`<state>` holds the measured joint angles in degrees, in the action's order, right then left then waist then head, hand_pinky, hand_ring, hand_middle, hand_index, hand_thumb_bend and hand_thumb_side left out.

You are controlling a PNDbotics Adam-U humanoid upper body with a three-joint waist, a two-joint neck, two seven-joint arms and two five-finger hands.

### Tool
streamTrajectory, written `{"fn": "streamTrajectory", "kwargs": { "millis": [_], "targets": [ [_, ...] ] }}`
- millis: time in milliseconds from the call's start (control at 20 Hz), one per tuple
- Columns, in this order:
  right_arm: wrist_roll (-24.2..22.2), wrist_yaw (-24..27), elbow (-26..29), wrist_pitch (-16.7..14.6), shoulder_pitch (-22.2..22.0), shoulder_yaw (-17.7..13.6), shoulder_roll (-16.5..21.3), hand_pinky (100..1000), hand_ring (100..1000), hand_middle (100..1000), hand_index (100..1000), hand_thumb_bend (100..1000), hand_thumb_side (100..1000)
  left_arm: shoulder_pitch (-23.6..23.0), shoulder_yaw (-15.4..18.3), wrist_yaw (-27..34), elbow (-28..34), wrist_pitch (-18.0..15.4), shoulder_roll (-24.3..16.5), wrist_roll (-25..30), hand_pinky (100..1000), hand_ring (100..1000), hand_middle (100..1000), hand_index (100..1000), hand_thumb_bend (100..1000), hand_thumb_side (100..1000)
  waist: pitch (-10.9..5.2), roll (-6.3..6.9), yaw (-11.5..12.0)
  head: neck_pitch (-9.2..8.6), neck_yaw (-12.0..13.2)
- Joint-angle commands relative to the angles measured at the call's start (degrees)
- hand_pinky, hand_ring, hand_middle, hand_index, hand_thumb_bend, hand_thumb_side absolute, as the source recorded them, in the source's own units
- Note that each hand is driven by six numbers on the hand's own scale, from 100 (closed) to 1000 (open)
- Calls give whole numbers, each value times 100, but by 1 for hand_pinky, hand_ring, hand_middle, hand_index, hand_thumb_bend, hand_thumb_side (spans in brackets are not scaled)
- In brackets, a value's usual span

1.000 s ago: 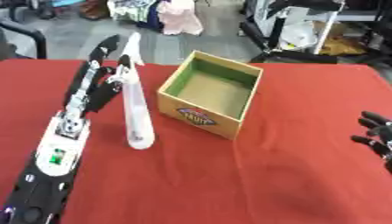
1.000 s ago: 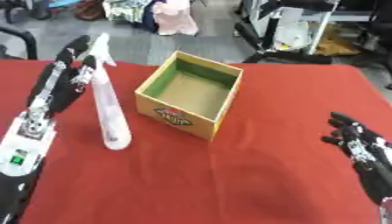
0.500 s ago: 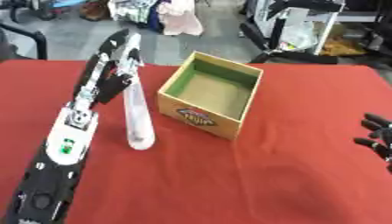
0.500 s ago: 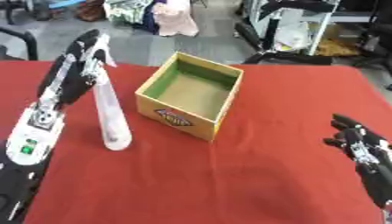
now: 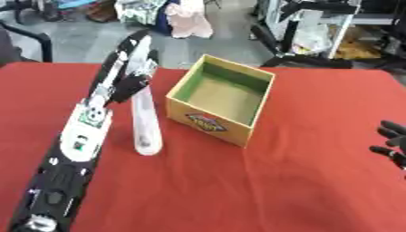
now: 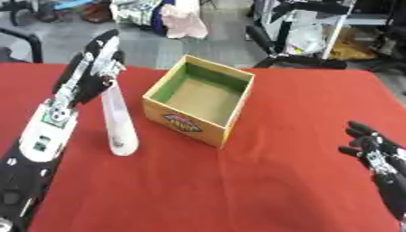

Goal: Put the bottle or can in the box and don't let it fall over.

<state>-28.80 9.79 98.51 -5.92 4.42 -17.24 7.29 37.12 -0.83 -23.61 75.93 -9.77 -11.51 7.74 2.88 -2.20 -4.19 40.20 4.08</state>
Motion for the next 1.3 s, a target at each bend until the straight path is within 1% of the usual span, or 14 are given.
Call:
{"fn": "streamTrajectory", "kwargs": {
  "millis": [50,500,600,650,700,750,800,850,950,1000,1150,1200,1250,1300],
  "targets": [
    [1,-16,114,6,24,6,59,796,971,905,588,100,486,164,5,-71,-19,-41,-31,16,618,1000,962,990,100,757,-96,6,-11,-37,29],
    [10,-21,112,22,21,5,52,796,972,907,588,100,486,183,3,-221,-221,-102,-22,43,608,1000,954,975,100,728,-93,8,-22,-40,46],
    [12,-24,111,25,20,5,51,796,972,907,588,100,486,185,13,-251,-263,-106,-23,26,601,1000,946,963,100,700,-93,8,-23,-36,48],
    [14,-24,111,26,20,5,50,796,972,907,588,100,486,185,20,-261,-283,-103,-25,15,591,1000,935,952,100,666,-93,9,-24,-36,47],
    [15,-25,111,27,20,4,49,796,972,907,588,100,486,184,26,-269,-301,-98,-27,3,589,1000,933,950,100,660,-92,9,-25,-36,47],
    [18,-27,109,30,18,3,49,796,972,907,588,100,486,181,36,-274,-319,-87,-28,-15,562,1000,907,924,100,607,-92,10,-24,-36,45],
    [21,-30,108,33,16,3,48,796,972,908,588,100,486,180,44,-278,-336,-75,-28,-38,552,1000,894,911,100,587,-92,10,-23,-36,43],
    [24,-32,107,34,16,4,48,796,972,908,588,100,485,179,53,-282,-355,-59,-28,-67,515,1000,847,870,100,543,-93,9,-22,-36,43],
    [25,-32,106,36,16,7,46,796,972,908,589,100,485,187,79,-282,-414,-9,-28,-169,452,1000,776,812,100,500,-93,8,-23,-34,46],
    [25,-32,105,36,15,8,47,796,972,908,589,100,485,194,86,-277,-443,12,-29,-224,432,1000,754,795,100,494,-94,6,-24,-33,47],
    [28,-31,103,38,12,9,45,796,972,909,589,100,485,226,118,-220,-525,83,-35,-398,325,1000,607,687,100,518,-93,4,-27,-29,50],
    [28,-31,102,38,12,10,45,796,972,909,589,100,485,241,128,-178,-548,109,-39,-461,313,1000,593,675,100,522,-93,3,-29,-27,48],
    [28,-32,101,39,11,12,45,796,973,909,589,100,485,256,134,-134,-566,129,-44,-517,271,1000,541,634,100,536,-92,2,-30,-25,47],
    [27,-32,100,39,11,14,44,796,973,910,589,100,486,275,142,-78,-582,147,-53,-571,248,1000,518,614,100,536,-92,2,-33,-23,48]
  ]
}}
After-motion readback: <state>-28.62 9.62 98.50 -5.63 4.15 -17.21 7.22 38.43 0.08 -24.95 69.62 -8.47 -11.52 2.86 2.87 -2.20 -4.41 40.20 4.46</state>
